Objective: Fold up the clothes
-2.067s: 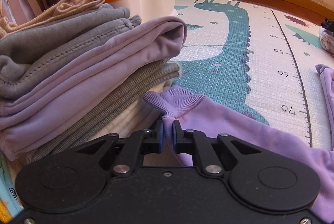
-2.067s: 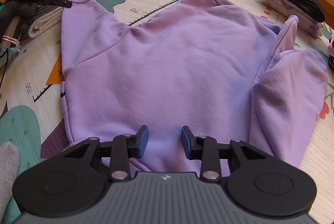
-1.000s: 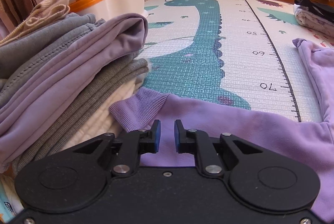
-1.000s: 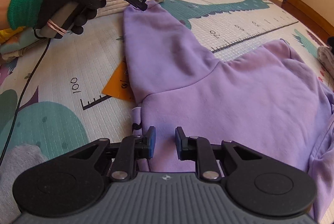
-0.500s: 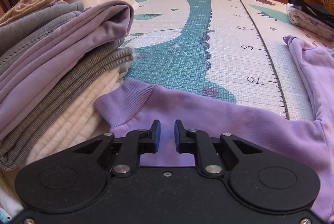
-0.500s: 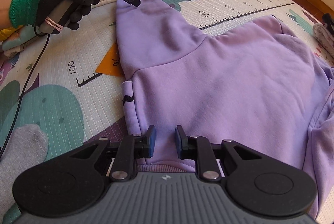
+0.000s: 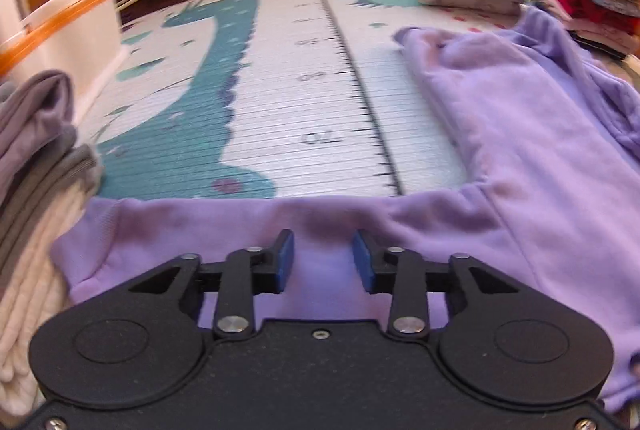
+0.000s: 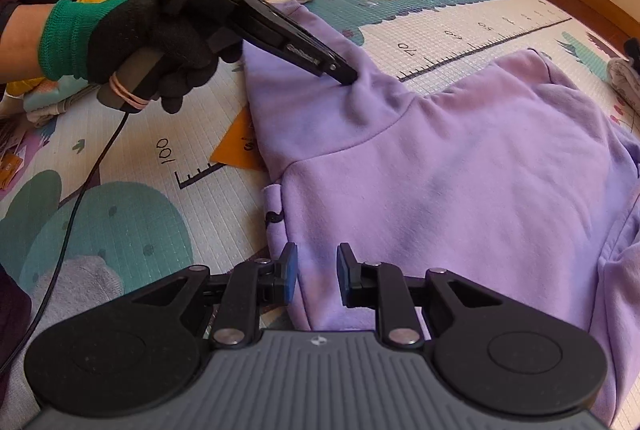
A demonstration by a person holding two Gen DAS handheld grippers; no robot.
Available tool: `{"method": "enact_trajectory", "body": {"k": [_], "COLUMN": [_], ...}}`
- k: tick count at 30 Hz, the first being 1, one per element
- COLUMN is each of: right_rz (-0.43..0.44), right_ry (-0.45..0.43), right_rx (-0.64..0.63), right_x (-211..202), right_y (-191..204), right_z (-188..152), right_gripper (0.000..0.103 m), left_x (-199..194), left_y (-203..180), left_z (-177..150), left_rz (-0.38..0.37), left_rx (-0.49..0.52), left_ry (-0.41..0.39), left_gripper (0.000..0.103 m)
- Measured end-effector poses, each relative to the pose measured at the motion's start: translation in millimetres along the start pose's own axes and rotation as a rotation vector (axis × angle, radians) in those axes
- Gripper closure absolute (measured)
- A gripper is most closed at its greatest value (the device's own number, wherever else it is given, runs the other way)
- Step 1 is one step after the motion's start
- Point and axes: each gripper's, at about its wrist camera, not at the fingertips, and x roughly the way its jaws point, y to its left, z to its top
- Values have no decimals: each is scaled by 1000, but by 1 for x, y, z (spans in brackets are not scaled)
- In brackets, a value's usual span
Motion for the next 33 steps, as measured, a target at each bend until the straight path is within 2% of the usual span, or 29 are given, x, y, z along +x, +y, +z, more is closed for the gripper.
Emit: {"method": "enact_trajectory", "body": {"k": [2,3,5,6,8,10,12,13,16,19,23,27,30,32,33], "right_rz": [15,18,20,21,23,24,26,28,37,40,40,33,32,30,29], "right_ry": [14,16,9,5,-2,-9,-16,-15,-2,0,-12,-35,-38,-38,-39], "right_rx": [-10,-12,-13,-14,-16,-18,-20,-20,-14,-15,-13,-11,-4,-1,0], "right_x": [5,6,7,7,8,8,9,10,17,17,13,10,12,11,11], "right_y": [6,8,10,11,14,16,18,19,20,21,21,22,21,20,19], "right_z": [-1,-1,1,2,4,6,8,8,9,10,9,10,12,11,10], "right_gripper": [79,75,68,68,69,69,69,69,62,60,61,62,62,62,62], "left_x": [-5,-9,-16,-17,-13,0,10,14,22,18,-3,-28,-45,-54,-57], "left_y": [9,10,-1,-9,-23,-30,-20,-13,2,20,44,34,1,-22,-32], "left_z": [5,6,4,3,1,-1,5,10,22,28,19,2,-11,-20,-25], "left_rz": [-40,-70,-151,-187,-211,-199,-148,-126,-81,-52,-27,-125,-255,-327,-349], "left_rx": [-59,-63,-12,20,74,96,49,22,-20,-88,-169,-133,-20,57,94], "left_ry": [-20,-33,-43,-43,-23,1,-4,-7,-12,-18,-28,-10,2,9,14], "left_gripper": [67,67,67,67,69,70,72,76,77,78,78,78,78,86,95]}}
